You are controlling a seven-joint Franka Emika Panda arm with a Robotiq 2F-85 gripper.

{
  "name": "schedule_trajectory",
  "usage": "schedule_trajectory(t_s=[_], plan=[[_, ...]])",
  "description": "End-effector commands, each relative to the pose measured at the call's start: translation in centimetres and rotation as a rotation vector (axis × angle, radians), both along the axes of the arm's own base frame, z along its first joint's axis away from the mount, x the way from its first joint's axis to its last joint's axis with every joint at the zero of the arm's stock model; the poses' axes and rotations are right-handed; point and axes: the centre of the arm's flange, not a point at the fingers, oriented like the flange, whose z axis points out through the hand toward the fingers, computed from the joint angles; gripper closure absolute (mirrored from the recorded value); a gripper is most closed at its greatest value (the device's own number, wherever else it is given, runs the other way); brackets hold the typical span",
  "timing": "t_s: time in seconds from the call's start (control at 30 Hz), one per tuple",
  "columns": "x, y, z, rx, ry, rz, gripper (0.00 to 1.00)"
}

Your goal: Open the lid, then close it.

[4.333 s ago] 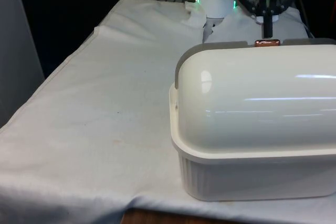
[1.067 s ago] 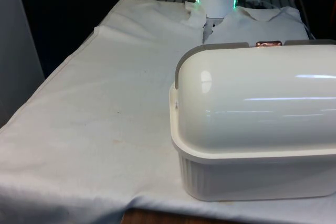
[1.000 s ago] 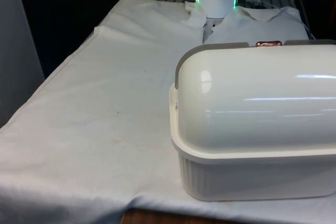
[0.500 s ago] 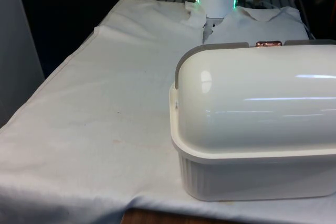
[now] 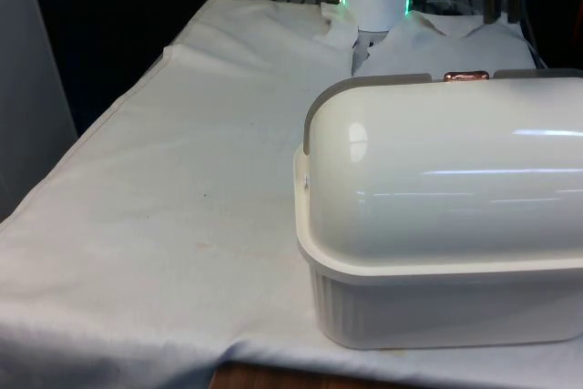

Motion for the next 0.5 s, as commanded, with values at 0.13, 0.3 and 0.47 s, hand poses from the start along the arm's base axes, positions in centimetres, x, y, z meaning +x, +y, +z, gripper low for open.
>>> schedule_trajectory(t_s=[0.13, 0.3, 0.47], plan=[[0.1, 0.2, -0.7, 0.006, 0.003, -0.001, 1.0], [0.2, 0.3, -1.8, 0.01, 0.028, -0.003, 1.0], [0.3, 0.3, -2.4, 0.011, 0.044, -0.005, 1.0]])
